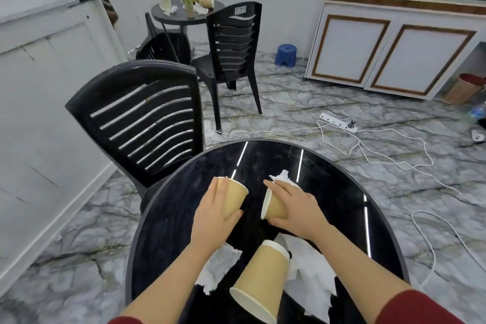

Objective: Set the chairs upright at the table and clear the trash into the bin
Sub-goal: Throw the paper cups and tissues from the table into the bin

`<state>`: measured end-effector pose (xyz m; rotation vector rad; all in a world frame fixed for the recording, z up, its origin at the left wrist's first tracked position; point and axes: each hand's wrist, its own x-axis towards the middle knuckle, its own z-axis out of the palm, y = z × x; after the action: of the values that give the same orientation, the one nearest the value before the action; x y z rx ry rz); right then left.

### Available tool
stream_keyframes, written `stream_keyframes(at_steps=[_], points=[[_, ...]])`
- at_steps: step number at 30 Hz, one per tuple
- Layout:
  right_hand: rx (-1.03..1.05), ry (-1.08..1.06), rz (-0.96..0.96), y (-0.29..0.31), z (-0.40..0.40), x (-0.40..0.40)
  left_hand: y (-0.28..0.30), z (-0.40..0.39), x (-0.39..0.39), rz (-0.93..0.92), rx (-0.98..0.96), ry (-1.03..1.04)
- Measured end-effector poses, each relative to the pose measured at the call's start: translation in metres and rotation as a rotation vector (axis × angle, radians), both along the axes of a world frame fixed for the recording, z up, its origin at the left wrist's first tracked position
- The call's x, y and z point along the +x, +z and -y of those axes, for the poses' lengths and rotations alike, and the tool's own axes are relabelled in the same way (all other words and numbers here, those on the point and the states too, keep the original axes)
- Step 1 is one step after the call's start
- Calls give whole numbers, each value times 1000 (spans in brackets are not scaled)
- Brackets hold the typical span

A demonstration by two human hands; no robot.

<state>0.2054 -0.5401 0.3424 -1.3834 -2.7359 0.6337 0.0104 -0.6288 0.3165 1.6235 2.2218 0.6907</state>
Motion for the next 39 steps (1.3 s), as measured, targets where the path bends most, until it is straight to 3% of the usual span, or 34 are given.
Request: stream_keyframes(at_steps=[8, 14, 19, 30, 39], points=[[35, -80, -22, -4, 4, -5, -2, 3, 5, 107, -99, 97], [-82, -200, -241, 7, 16, -6, 5, 21, 6, 193, -33, 128], [-74, -129, -375, 27, 37, -24, 25, 52, 1, 212, 72, 187], [-178, 201, -536, 58, 154, -131, 45, 216, -56, 186, 259, 568], [-394, 406, -486, 17, 309, -176, 2, 401, -62, 183, 169, 877]])
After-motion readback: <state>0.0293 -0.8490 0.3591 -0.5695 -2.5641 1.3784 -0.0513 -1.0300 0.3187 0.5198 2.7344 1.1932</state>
